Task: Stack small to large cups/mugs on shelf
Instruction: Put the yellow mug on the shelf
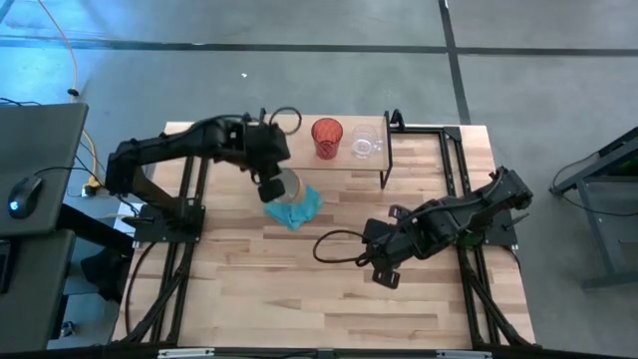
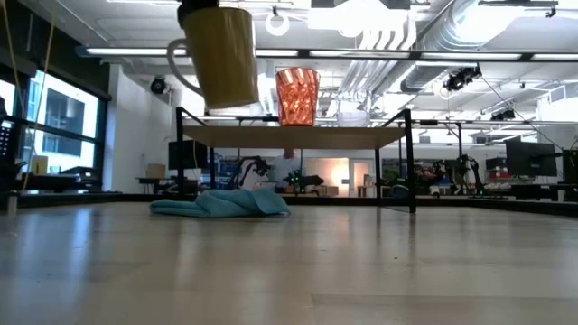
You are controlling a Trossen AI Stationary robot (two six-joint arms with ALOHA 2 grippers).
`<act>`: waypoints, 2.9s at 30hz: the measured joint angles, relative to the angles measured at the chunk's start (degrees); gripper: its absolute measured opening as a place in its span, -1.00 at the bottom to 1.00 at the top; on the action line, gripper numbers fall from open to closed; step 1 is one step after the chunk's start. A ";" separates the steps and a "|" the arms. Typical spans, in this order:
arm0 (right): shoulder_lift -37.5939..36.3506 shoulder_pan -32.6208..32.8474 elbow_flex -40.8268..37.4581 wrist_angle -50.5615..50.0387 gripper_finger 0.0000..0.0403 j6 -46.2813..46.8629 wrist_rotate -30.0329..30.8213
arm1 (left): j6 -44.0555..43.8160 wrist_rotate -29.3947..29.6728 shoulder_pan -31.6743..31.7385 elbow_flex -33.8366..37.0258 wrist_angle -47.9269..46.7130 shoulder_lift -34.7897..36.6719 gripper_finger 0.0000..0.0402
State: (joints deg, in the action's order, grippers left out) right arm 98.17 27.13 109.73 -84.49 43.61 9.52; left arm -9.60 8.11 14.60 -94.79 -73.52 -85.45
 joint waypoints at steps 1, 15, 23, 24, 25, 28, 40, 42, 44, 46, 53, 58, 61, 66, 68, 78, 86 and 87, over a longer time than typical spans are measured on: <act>0.00 0.06 0.00 0.16 -0.61 0.26 0.02 | 0.61 -0.23 1.20 -0.42 -0.04 0.00 -0.99; 0.11 0.64 0.00 2.94 -0.61 2.02 0.02 | 9.30 -1.83 13.10 -10.53 -0.50 -6.37 -0.99; 0.11 1.73 0.00 2.91 -0.61 3.05 1.13 | 14.44 -0.39 16.83 -23.33 -8.26 -15.20 -0.99; 0.11 1.97 0.00 2.91 -0.61 3.28 1.46 | 14.90 -0.03 17.20 -24.61 -8.49 -15.85 -0.99; 0.11 2.18 0.00 2.88 -0.61 3.70 1.84 | 15.33 0.04 17.41 -25.69 -8.59 -16.32 -0.99; 0.11 2.74 0.00 2.51 -0.61 3.98 2.55 | 16.08 -0.09 18.35 -27.87 -9.26 -17.66 -0.99; 0.13 3.00 0.00 1.02 -0.61 3.90 4.04 | 18.44 -0.12 23.74 -29.09 -13.20 -19.45 -0.99; 0.13 2.93 0.00 0.99 -0.61 3.38 4.03 | 18.90 -0.45 24.56 -29.09 -13.70 -19.45 -0.99; 0.13 2.82 0.00 1.01 -0.61 2.90 4.04 | 19.54 -0.99 25.19 -29.09 -13.45 -19.45 -0.99; 0.13 2.60 0.00 1.01 -0.61 2.87 4.04 | 19.65 -1.20 25.45 -29.09 -13.19 -19.44 -0.99; 0.13 1.96 0.00 1.19 -0.61 2.65 4.04 | 20.58 -3.21 26.29 -29.06 -13.83 -21.40 -0.99; 0.13 1.75 0.00 1.21 -0.61 2.87 4.04 | 21.11 -3.60 26.29 -29.09 -13.26 -22.34 -0.99; 0.13 1.75 0.00 1.20 -0.61 3.16 4.04 | 21.89 -4.10 26.33 -29.11 -12.89 -22.60 -0.99; 0.13 1.75 0.00 1.19 -0.61 2.95 4.04 | 22.99 -5.22 26.33 -29.13 -12.39 -22.71 -0.99; 0.13 1.73 0.00 1.18 -0.61 2.91 4.04 | 23.09 -5.15 26.33 -29.13 -11.94 -22.76 -0.97; 0.13 1.73 0.00 1.17 -0.61 3.75 4.04 | 23.07 -5.36 27.14 -29.11 -11.77 -22.93 -0.69; 0.13 1.73 0.00 1.15 -0.61 3.94 4.04 | 23.07 -5.28 27.05 -29.11 -11.80 -22.93 -0.67; 0.13 1.73 0.00 1.14 -0.61 3.94 4.04 | 23.06 -5.26 27.06 -29.11 -11.80 -22.93 -0.67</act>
State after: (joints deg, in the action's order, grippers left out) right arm 98.30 28.86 109.73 -83.35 47.55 13.56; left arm 13.46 2.85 41.66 -123.90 -85.32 -108.38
